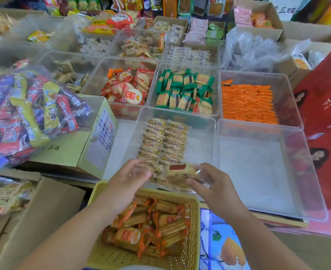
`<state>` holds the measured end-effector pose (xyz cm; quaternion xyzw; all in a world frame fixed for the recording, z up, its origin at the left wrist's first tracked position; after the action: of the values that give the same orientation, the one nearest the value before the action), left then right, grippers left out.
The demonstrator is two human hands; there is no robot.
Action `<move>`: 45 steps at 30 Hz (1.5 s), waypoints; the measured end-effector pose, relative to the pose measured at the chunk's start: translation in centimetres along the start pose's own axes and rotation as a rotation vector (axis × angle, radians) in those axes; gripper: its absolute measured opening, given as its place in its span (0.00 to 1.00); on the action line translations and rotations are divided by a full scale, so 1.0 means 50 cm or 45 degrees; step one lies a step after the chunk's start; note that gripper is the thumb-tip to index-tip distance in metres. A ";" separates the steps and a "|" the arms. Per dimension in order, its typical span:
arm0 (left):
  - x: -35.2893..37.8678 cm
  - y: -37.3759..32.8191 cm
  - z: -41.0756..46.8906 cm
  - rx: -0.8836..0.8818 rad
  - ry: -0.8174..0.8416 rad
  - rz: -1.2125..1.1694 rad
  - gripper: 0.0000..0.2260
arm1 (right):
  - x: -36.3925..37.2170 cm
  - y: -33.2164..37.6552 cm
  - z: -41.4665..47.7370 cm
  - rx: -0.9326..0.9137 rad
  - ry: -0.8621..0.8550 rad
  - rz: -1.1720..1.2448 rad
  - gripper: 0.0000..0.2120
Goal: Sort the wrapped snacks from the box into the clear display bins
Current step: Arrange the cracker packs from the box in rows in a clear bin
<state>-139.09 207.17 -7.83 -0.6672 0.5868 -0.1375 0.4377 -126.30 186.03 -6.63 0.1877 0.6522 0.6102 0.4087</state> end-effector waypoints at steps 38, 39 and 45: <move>-0.046 0.118 0.157 0.059 -0.185 1.208 0.26 | 0.054 -0.277 0.226 0.349 0.999 -1.624 0.07; -0.046 0.119 0.158 0.056 -0.188 1.210 0.26 | 0.054 -0.284 0.226 0.380 0.990 -1.611 0.08; -0.045 0.119 0.160 0.037 -0.190 1.206 0.26 | 0.068 -0.312 0.224 0.485 0.969 -1.536 0.14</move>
<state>-138.06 212.99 -16.17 -0.3282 0.7914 0.1171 0.5023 -115.82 192.89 -21.59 -0.3604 0.8335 0.1784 0.3789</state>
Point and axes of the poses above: each hand's wrist, its own z-axis towards the middle knuckle, its own x-axis out of the palm, y = z × x, the point moved 9 cm from there along z, towards the middle knuckle, and after that the axes turned 9 degrees about -x, right-handed, at the moved point
